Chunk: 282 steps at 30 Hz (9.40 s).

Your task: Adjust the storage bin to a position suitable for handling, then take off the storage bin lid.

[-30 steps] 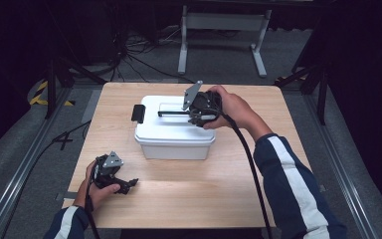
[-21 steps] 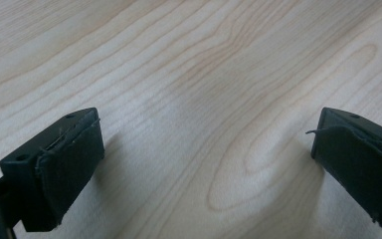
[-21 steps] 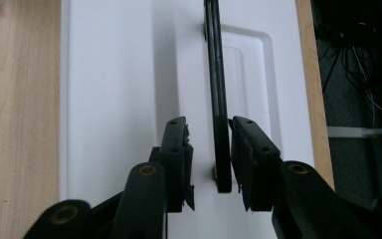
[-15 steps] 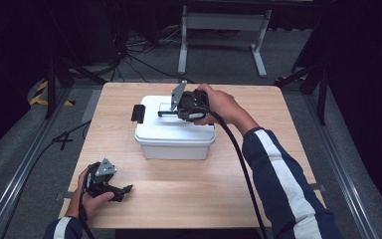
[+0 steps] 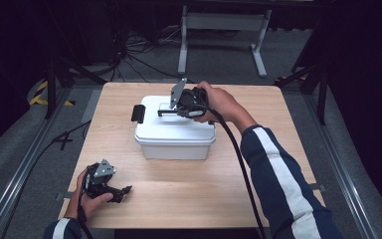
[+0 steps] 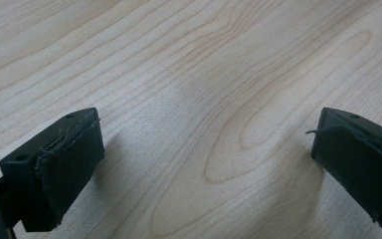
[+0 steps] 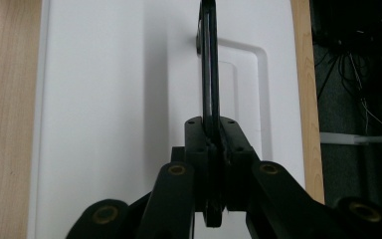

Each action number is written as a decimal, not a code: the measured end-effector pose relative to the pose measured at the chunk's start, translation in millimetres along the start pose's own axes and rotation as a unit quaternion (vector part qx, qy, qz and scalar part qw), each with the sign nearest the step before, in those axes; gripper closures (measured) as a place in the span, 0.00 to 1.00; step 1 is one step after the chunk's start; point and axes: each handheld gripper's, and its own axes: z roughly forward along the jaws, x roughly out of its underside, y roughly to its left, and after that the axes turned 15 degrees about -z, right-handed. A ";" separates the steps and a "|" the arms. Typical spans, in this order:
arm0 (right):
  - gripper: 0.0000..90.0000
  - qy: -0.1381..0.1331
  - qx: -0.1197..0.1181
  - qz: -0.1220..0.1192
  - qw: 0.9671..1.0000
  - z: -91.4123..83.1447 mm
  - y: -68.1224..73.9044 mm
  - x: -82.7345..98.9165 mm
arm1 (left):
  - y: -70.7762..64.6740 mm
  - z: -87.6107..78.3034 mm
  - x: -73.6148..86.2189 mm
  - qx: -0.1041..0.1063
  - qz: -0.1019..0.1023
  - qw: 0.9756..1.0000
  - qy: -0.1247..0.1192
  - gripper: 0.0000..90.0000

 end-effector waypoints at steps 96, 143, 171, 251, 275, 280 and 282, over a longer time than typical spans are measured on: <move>0.94 -0.024 0.121 0.108 0.987 -144.2 54.4 177.1 | -0.3 1.4 0.4 0.005 -0.007 1.000 -0.004 0.00; 0.94 0.006 0.067 0.192 0.979 -72.0 85.0 246.9 | -0.1 1.2 0.3 0.005 -0.006 1.000 -0.003 0.00; 0.93 0.018 0.039 0.236 0.971 2.7 91.5 272.3 | -0.3 1.1 0.4 0.006 -0.007 1.000 -0.001 0.00; 0.35 -0.043 0.126 0.326 0.936 -72.4 224.9 267.5 | 3.7 1.8 -1.6 0.023 0.012 1.000 0.004 0.00; 0.29 -0.067 0.106 0.413 0.902 -31.4 287.8 296.3 | 4.4 2.7 -2.3 0.022 0.015 1.000 0.001 0.00; 0.26 -0.086 0.108 0.434 0.890 -25.0 294.2 299.3 | 4.3 2.7 -2.2 0.022 0.014 1.000 0.000 0.00; 0.26 -0.086 0.108 0.435 0.890 -25.1 294.5 299.1 | 4.2 2.7 -2.1 0.022 0.013 1.000 0.000 0.00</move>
